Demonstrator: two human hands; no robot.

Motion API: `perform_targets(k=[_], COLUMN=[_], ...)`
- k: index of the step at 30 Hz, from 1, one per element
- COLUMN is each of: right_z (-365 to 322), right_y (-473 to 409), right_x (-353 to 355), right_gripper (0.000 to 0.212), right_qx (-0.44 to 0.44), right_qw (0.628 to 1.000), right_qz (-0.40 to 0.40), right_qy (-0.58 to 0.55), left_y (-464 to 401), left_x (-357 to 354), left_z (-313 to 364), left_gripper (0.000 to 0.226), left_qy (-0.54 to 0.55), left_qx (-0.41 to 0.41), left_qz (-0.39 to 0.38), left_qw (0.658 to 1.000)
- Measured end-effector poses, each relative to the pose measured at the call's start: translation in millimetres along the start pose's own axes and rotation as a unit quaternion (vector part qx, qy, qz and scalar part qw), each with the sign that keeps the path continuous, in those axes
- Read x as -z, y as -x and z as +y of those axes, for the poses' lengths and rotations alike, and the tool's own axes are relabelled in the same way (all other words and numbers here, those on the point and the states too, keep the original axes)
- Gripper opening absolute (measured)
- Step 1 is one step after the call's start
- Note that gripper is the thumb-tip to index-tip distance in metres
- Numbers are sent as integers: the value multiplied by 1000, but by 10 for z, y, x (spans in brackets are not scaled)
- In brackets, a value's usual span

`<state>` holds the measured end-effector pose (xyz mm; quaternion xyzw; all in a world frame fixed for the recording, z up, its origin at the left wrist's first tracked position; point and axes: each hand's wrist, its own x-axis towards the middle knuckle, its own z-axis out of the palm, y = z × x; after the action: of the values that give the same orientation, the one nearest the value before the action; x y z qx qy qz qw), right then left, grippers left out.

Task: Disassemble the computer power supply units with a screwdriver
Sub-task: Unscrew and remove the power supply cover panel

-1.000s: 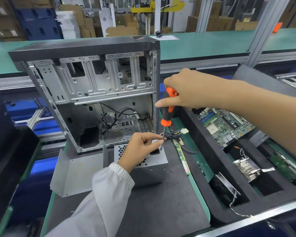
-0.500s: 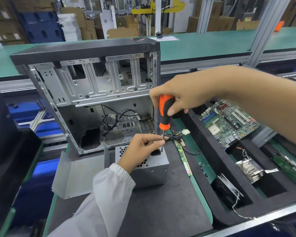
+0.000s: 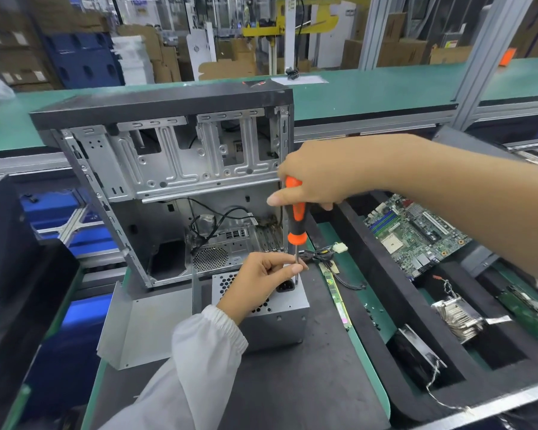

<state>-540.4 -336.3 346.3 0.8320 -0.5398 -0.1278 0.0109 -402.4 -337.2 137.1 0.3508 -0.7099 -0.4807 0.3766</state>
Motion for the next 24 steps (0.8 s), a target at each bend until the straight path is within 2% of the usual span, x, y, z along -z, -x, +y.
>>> perform_targets(k=[3,4,7,9,11,13,16,18,21,22,24], right_z=[28,31,27,-6,-46,-65,-48,-26,-17,-28,-59], right_y=[65,82,98,100,78,29,-21,22,64,65,67], right_x=[101,134,162,143,118,53,-7,40,108,100,66], right_gripper=[11,11,22,38,62,64,41,10,29,34,58], right_qx=[49,60,63,26,-37,-48,24,80,119,115,64], right_qw=[996,994,988,991,996,998,997,996,990,991,998], right_qz=[-64,-79,-101,-74,-46,-37,-13,-22,-63,-51,-12], right_qy=[-35,-47,-94,-111,-70,-10,66,42,-35,-37,4], left_y=[-7,-7,-5,0,5,6,0,-3,-3,-2,-2], left_x=[-6,-7,-7,-8,-10,-9,-5,2,4,3,4], left_z=[10,15,25,33,45,51,49,47,46,42,30], left_gripper=[16,17,17,17,17,17,17,17,17,17,18], left_qy=[-11,-15,-26,-30,-31,-29,-32,-33,-36,-35,-32], left_qx=[-2,-2,-4,-1,3,0,-2,-1,-5,-5,-2], left_qz=[-16,-19,-21,-21,-23,-29,-27,-23,-33,-35,-34], left_qw=[1000,1000,999,999,999,999,999,999,999,999,999])
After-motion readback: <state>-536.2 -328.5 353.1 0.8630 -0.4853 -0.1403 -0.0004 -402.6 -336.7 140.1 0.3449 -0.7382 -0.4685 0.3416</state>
